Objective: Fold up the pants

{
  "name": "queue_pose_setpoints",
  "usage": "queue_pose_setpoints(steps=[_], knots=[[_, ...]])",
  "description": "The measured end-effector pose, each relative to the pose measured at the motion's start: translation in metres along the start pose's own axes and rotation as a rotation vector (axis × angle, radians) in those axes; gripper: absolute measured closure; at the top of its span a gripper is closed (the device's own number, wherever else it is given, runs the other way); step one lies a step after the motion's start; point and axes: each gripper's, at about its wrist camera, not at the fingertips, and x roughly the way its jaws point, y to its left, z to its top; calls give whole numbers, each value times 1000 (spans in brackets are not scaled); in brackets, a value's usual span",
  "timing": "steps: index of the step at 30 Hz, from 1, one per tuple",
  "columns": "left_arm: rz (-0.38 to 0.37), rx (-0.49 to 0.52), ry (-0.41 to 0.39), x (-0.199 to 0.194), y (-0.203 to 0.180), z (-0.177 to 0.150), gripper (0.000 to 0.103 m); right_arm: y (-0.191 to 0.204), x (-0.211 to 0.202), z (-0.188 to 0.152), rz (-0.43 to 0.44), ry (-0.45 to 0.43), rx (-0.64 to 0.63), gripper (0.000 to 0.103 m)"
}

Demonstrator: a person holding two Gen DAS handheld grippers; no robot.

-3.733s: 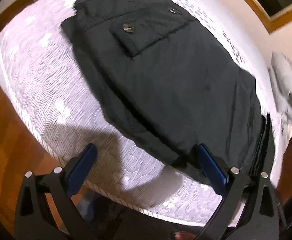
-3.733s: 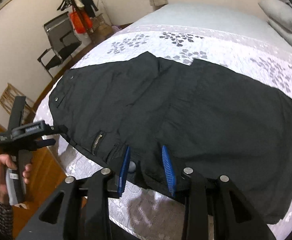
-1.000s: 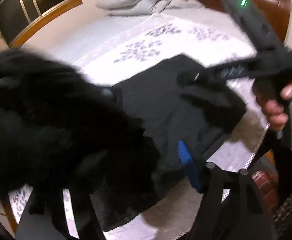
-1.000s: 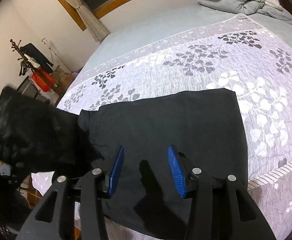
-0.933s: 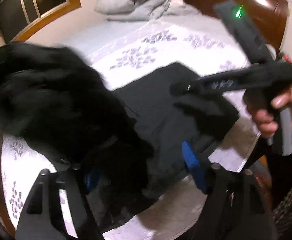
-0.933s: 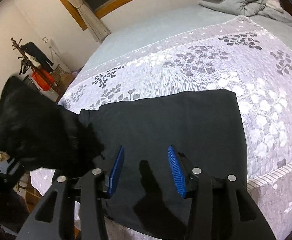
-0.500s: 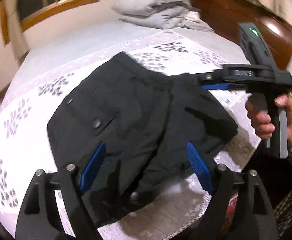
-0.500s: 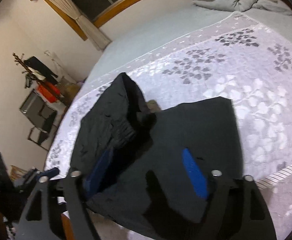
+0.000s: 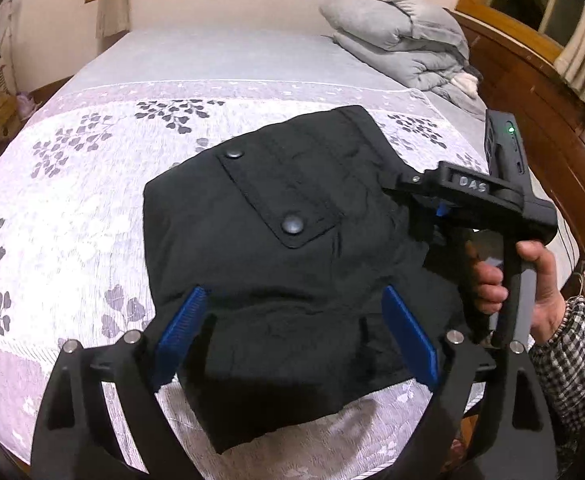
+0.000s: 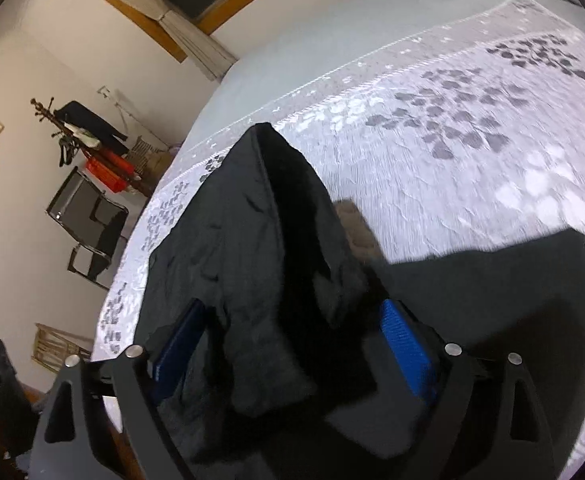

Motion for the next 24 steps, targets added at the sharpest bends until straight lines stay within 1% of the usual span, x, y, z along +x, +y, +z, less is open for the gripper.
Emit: queue_pose_setpoints(steps=[1, 2, 3, 4, 6, 10, 12, 17, 20, 22, 24], knots=[[0, -13, 1, 0, 2, 0, 13, 3, 3, 0, 4, -3, -15, 39], [2, -35, 4, 1, 5, -1, 13, 4, 3, 1, -10, -9, -20, 48], [9, -53, 6, 2, 7, -1, 13, 6, 1, 1, -18, -16, -32, 58], [21, -71, 11, 3, 10, -1, 13, 7, -2, 1, -21, -20, -42, 62], [40, -120, 20, 7, 15, -1, 13, 12, -11, 0, -19, -30, -61, 72], [60, -155, 27, 11, 15, 1, 13, 25, -41, -6, -26, -63, -76, 76], [77, -151, 26, 10, 11, 2, 13, 30, -61, -10, -1, -87, -54, 77], [66, -139, -5, 1, -3, 10, 12, 39, -103, -11, 9, -141, -55, 78], [58, -141, -27, -5, -8, 13, 11, 39, -132, -8, 10, -185, -57, 78], [57, -139, -32, -6, -12, 14, 11, 35, -147, -7, -6, -206, -55, 78], [55, -130, -32, -5, -16, 16, 11, 28, -158, -7, -26, -210, -47, 78]])
